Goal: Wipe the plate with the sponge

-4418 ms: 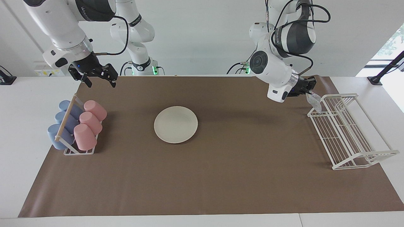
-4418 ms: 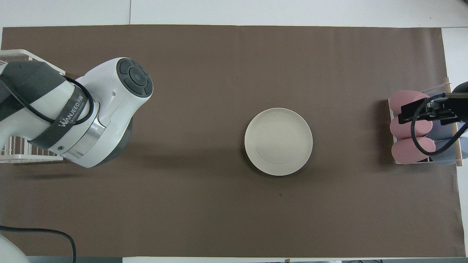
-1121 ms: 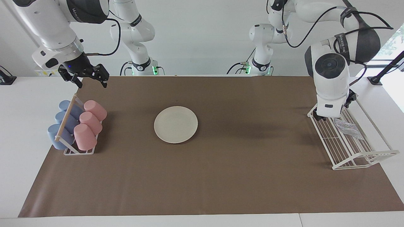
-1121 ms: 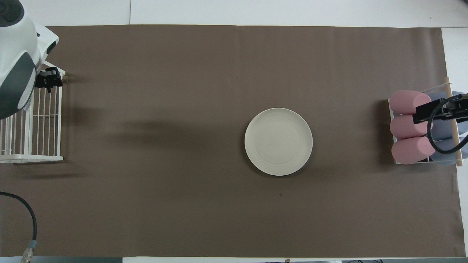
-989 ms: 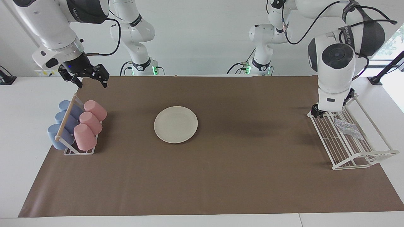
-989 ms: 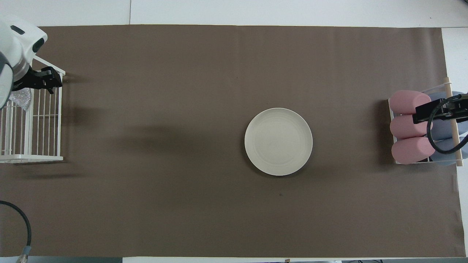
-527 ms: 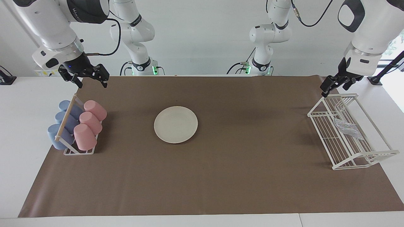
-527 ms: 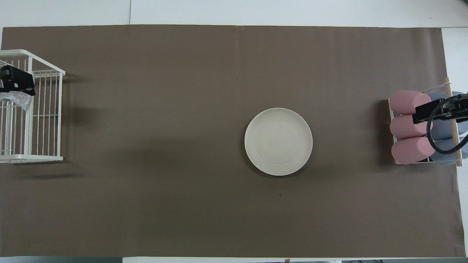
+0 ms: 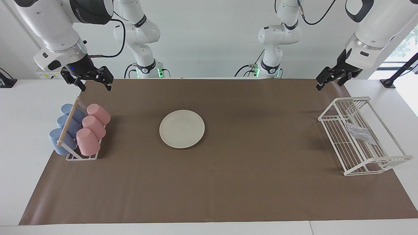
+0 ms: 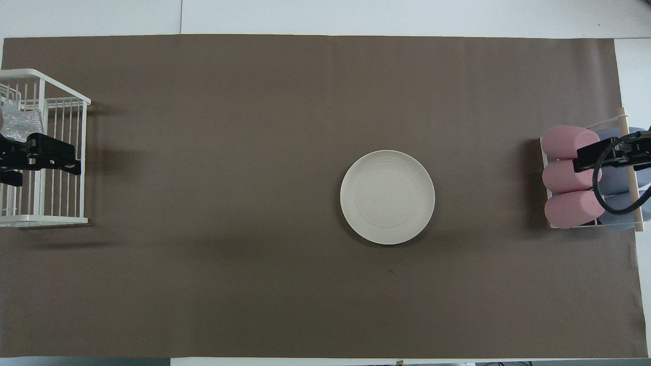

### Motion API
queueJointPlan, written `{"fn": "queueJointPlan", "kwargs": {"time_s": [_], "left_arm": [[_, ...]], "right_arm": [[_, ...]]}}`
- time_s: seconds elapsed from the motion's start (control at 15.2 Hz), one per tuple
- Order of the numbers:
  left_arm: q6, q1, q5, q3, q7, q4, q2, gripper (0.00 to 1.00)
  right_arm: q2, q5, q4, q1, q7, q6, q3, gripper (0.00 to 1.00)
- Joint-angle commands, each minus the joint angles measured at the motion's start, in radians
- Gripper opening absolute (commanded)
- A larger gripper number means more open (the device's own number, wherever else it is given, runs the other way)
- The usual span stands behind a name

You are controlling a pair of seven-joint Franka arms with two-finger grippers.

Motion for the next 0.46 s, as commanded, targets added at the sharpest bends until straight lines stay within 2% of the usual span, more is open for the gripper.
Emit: {"fn": "queueJointPlan", "kwargs": {"time_s": [0.0, 0.4], "left_arm": [[0.028, -0.023, -0.014, 0.015, 0.014, -0.048, -0.036, 1.00], [0.028, -0.021, -0.014, 0.014, 0.015, -0.042, -0.035, 1.00]], "right_arm": [[0.002, -0.006, 0.012, 0.002, -0.004, -0.019, 0.004, 1.00], [0.002, -0.006, 0.012, 0.002, -0.004, -0.019, 0.004, 1.00]]}}
